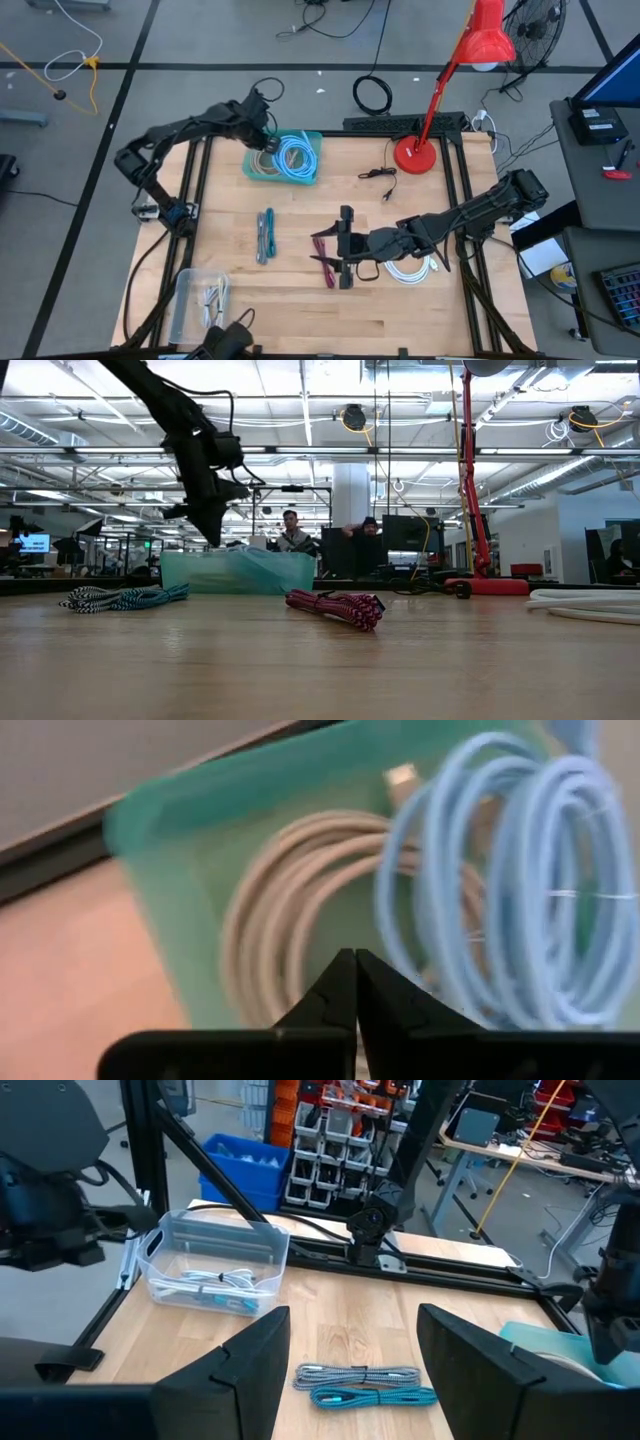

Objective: Pick & Place USB Port
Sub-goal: Adjust the blue HDMI Cable into the green bin, then put the white black charger cable into the transparent bin, then put the pink black charger cable into the transparent bin

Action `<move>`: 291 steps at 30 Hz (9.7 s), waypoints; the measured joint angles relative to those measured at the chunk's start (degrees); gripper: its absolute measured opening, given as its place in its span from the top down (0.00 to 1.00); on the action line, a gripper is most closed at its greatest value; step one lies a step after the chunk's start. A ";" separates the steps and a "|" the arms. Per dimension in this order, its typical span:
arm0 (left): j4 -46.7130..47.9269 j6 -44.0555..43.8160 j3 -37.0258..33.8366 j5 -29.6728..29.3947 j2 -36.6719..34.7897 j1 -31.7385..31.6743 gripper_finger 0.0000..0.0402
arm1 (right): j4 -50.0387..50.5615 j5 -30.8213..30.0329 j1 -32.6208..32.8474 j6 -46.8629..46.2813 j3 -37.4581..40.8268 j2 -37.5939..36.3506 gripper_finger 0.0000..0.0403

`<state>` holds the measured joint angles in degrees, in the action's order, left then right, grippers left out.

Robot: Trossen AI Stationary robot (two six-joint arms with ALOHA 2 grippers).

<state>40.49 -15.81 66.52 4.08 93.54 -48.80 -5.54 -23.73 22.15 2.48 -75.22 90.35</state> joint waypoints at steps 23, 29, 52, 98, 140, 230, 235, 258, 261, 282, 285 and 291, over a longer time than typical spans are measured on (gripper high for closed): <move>-4.17 -0.29 -0.02 7.23 3.61 2.93 1.00 | -0.13 0.00 -0.02 0.14 0.00 0.00 0.48; -4.05 -0.75 -0.02 7.65 3.61 2.93 1.00 | -0.13 -0.02 -0.02 0.13 0.00 0.00 0.48; 15.54 7.77 0.00 17.88 -31.29 8.11 1.00 | 1.92 0.00 1.02 -0.19 0.00 0.00 0.48; -15.07 -29.95 -29.80 -4.63 -30.46 62.72 0.99 | 2.38 -0.11 4.90 1.45 0.02 -1.09 0.48; 12.45 -29.97 -14.99 13.37 -2.37 41.54 0.44 | 1.75 -0.22 4.90 5.75 0.02 -1.07 0.48; 1.27 -124.23 -24.31 9.41 -18.58 111.73 0.96 | 0.40 -0.04 -1.18 10.45 0.02 -1.09 0.48; 2.27 -124.03 -26.08 9.16 -18.58 111.73 0.96 | 0.17 -0.02 -1.18 10.44 0.02 -1.08 0.48; -2.55 -121.93 -26.21 9.54 -20.31 111.64 0.64 | 0.17 0.00 -1.18 10.30 0.02 -1.09 0.48; -5.33 -121.91 -26.17 9.82 -22.60 111.55 0.64 | 0.11 0.00 -1.18 10.28 0.02 -1.09 0.48; -2.53 -88.47 -22.62 -38.71 -30.91 111.16 0.63 | 22.39 0.25 -6.83 -25.25 1.31 -0.37 0.48; -2.79 -79.83 -22.62 -43.99 -30.91 110.28 0.63 | 25.60 1.86 -8.50 -30.11 2.24 0.58 0.48; -3.79 -61.83 -22.62 -60.87 -30.88 109.79 0.63 | 25.65 9.25 -9.83 -37.83 3.57 5.76 0.48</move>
<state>36.70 -77.64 43.90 -56.80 62.65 60.99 20.11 -14.48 12.32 -35.36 -71.65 96.11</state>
